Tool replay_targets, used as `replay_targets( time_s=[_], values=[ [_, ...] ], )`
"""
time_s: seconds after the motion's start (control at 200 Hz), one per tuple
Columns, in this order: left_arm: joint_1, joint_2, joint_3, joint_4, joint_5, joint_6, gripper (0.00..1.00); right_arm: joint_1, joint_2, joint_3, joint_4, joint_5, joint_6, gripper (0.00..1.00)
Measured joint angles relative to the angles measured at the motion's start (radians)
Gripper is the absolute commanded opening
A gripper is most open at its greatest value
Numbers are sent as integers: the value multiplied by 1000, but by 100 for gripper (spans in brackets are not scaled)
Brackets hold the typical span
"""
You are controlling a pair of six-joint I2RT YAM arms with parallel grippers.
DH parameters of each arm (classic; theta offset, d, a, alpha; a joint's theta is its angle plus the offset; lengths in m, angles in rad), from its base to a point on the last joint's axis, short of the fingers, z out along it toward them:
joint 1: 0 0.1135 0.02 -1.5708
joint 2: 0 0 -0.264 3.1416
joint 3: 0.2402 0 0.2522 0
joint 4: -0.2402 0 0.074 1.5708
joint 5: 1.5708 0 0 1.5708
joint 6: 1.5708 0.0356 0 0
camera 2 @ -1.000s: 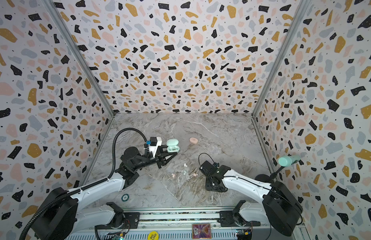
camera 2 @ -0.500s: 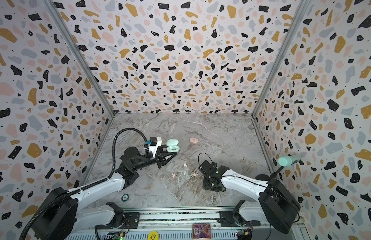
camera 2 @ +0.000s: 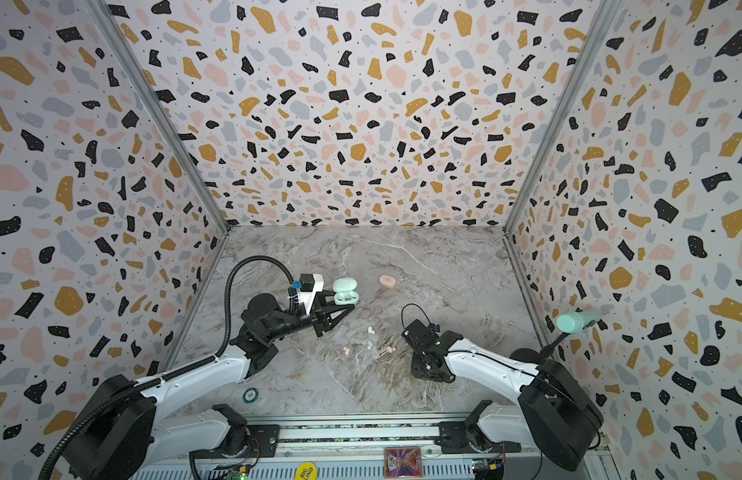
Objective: Insert the wireless bluetooth earbuds into the charging case
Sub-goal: 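Lower the open right gripper around the small mint earbud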
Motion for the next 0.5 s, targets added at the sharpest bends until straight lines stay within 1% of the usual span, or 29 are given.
replay_targets(
  time_s=[0.235, 0.416, 0.501],
  values=[
    [0, 0, 0, 0, 0, 0, 22, -19, 3, 0, -3, 6, -41, 36],
    [0, 0, 0, 0, 0, 0, 22, -19, -4, 0, -16, -13, -48, 44],
    [0, 0, 0, 0, 0, 0, 22, -27, -21, 0, -32, -26, -47, 44]
  ],
)
